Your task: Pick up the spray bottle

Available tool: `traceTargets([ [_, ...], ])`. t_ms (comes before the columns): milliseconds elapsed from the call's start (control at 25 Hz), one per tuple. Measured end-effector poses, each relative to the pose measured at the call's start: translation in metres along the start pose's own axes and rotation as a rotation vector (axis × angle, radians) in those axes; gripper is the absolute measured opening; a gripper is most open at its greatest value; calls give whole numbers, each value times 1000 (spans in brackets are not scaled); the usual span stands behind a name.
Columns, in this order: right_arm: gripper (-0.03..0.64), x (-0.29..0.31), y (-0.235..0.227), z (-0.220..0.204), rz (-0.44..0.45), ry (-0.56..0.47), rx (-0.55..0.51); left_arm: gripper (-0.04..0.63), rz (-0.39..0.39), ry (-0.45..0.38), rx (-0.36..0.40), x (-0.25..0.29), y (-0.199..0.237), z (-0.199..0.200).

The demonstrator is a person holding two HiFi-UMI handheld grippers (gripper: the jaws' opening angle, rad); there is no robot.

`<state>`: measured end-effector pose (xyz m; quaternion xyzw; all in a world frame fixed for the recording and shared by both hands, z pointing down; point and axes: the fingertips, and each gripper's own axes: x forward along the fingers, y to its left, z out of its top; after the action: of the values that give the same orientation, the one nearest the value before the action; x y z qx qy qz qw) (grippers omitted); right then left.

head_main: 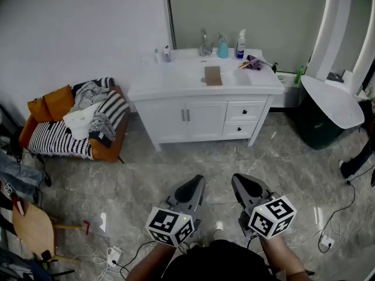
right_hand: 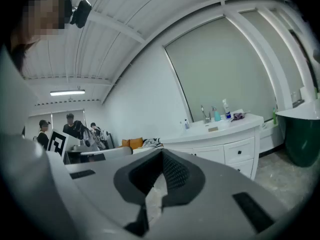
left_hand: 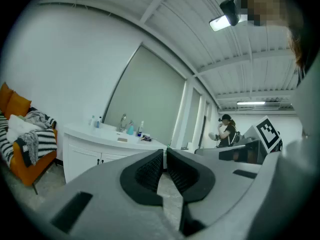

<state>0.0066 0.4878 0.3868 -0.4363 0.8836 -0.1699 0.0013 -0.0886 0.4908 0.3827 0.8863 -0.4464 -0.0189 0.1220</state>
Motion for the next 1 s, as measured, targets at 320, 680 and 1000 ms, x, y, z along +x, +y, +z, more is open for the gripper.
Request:
traceTargets([
  [320,6,8,4,-2,-12,8,-2,23,-5,23,4,-6,10,-4],
  [680,6,15,18,-14,-35,-2,60,23,-30,47,12,-23,25,-7],
  [1000,6,19,38,-24,-65,1,47,23,-60,70,17,-36,44,-13],
])
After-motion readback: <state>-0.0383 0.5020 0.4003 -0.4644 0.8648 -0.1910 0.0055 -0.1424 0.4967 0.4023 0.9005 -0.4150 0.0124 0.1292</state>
